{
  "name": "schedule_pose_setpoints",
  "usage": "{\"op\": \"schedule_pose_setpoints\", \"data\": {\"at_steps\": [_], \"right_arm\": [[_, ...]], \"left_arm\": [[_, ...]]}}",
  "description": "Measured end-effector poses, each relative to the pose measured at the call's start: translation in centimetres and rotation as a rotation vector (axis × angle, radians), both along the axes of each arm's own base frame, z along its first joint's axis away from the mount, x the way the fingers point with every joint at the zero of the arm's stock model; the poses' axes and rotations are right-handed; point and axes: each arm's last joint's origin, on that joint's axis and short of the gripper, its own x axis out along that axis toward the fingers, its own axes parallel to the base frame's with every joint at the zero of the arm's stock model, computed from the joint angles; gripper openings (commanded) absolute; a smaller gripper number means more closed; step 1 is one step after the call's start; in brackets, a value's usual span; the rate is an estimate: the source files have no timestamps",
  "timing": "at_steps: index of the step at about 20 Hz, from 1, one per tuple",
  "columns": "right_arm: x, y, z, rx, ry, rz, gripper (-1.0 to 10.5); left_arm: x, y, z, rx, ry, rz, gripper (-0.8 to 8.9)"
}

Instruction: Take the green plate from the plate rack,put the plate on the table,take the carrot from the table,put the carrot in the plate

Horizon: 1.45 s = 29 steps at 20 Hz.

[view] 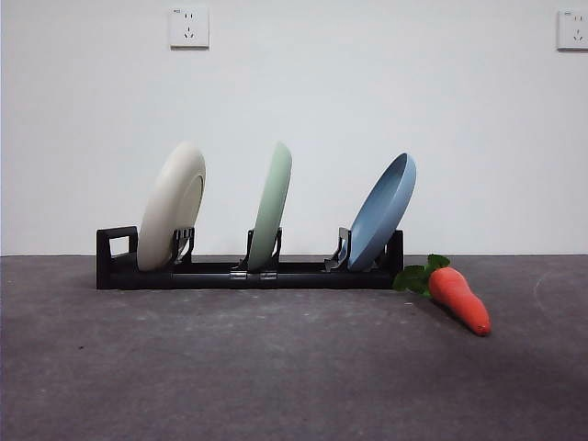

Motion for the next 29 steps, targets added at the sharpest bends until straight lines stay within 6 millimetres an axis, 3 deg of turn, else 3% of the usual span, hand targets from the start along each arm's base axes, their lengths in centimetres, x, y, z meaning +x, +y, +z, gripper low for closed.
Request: {"op": "schedule_pose_setpoints", "data": {"at_steps": [4, 10, 21, 29], "right_arm": [[-0.4, 0.1, 4.0, 0.016, -0.034, 0.042, -0.1], [-0.2, 0.4, 8.2, -0.013, 0.01, 0.136, -0.1], [0.4, 1.0, 13.5, -0.193, 0.289, 0.383, -0.1], [0.3, 1.1, 14.8, -0.315, 0.407, 0.483, 0.0]], "left_arm": [[-1.2, -0.1, 3.4, -0.029, -0.024, -0.034, -0.08], [-2.0, -0.4, 6.6, -0.045, 0.036, -0.161, -0.08], [-1.9, -1.1, 11.7, -0.023, 0.23, -0.427, -0.08], [-1.6, -1.2, 13.5, 0.036, 0.344, -0.522, 0.0]]}}
